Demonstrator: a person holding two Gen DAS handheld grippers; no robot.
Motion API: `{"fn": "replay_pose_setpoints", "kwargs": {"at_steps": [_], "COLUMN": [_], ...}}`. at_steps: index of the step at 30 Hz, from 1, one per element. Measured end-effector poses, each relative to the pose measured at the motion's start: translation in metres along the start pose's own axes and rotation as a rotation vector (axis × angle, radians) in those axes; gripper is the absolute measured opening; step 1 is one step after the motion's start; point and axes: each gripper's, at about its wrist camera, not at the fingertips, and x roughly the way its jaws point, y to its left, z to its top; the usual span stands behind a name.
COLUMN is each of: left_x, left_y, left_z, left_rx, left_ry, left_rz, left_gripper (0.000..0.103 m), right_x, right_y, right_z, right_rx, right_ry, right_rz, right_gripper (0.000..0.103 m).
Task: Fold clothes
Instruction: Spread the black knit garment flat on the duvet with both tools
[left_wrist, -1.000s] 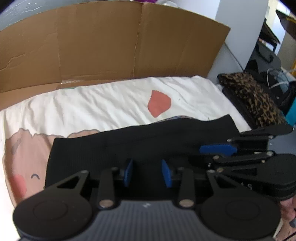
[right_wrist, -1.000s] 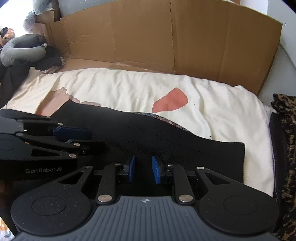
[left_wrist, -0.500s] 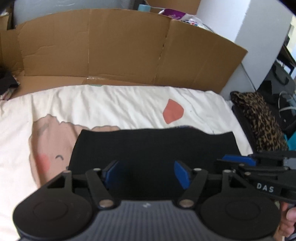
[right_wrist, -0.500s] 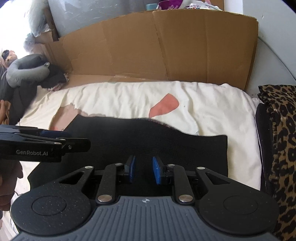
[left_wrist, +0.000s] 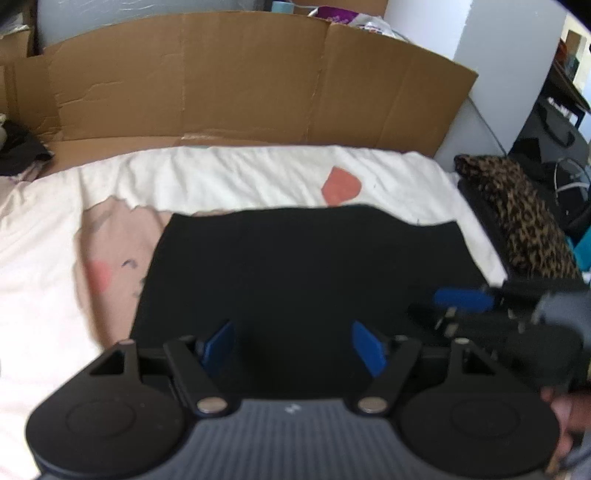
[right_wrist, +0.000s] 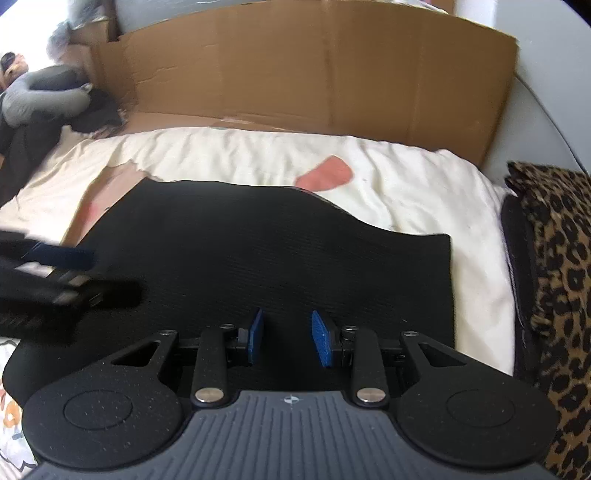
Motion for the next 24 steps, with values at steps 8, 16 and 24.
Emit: {"fn": "replay_pose_setpoints", "kwargs": {"at_steps": [8, 16, 24], "left_x": [-0.024, -0.039, -0.046], "left_y": [0.014, 0.026, 0.022], "left_z": [-0.03, -0.053, -0.053], "left_rx": [0.001, -0.039, -0.016], "left_ry": [0.057, 0.108, 0.108], "left_rz": [0.042, 0.058, 0.041], "left_gripper": [0.075, 0.073, 0.072], "right_x": [-0.013, -0.046, -0.055], "right_y": [-0.01, -0.016, -0.003], "right_z": [-0.005, -0.016, -0.04], "right_rx": [0.034, 0.077, 0.064], "right_ry": [0.015, -0.003, 0.042], "right_rz": [-0.034, 0.026, 0.069], "right_gripper": [0.035, 0.035, 0.035]}}
